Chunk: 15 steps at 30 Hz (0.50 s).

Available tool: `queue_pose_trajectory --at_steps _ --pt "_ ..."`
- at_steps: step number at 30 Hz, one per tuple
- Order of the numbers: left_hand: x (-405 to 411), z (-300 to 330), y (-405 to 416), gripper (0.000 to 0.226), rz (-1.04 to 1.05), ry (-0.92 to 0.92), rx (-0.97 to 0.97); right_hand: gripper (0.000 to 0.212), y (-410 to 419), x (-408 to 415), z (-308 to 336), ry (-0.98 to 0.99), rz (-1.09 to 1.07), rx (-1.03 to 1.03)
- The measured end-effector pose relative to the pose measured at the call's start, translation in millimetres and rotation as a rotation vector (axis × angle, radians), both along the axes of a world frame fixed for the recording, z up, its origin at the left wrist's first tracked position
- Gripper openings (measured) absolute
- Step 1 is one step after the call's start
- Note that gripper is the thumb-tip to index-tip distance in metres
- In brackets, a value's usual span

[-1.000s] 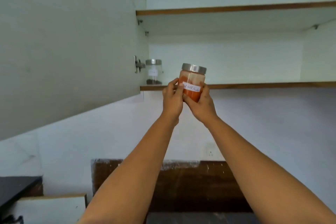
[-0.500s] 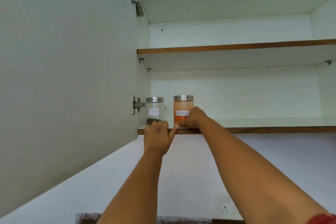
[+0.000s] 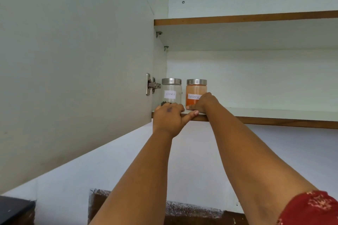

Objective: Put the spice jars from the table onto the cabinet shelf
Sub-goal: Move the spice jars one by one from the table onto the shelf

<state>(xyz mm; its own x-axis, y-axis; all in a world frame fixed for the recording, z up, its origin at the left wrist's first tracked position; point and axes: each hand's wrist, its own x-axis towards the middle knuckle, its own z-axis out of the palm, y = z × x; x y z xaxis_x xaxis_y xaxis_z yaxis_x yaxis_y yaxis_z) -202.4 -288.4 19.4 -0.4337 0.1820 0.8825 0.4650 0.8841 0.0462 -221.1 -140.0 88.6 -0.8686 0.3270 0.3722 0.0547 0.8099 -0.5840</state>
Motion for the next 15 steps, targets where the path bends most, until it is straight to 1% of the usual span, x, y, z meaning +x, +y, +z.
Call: queue_pose_trajectory --at_steps 3,8,10,12,15 --pt "1.5 1.2 0.4 0.065 -0.018 -0.016 0.002 0.084 0.0 2.5 2.0 -0.023 0.008 0.021" --pt "3.1 1.2 0.2 0.064 -0.052 -0.021 0.006 0.085 -1.4 3.0 1.9 -0.044 0.024 0.031" --pt "3.7 1.7 -0.1 0.066 -0.068 -0.021 0.012 0.093 -2.0 1.7 1.5 -0.05 0.023 0.027" --pt "4.6 1.7 -0.2 0.071 -0.064 -0.014 0.013 0.107 -3.1 -0.3 1.1 -0.067 0.012 0.028" --pt "5.4 1.2 -0.2 0.079 -0.046 -0.007 0.012 0.114 -3.4 -0.3 0.8 -0.076 0.017 0.025"
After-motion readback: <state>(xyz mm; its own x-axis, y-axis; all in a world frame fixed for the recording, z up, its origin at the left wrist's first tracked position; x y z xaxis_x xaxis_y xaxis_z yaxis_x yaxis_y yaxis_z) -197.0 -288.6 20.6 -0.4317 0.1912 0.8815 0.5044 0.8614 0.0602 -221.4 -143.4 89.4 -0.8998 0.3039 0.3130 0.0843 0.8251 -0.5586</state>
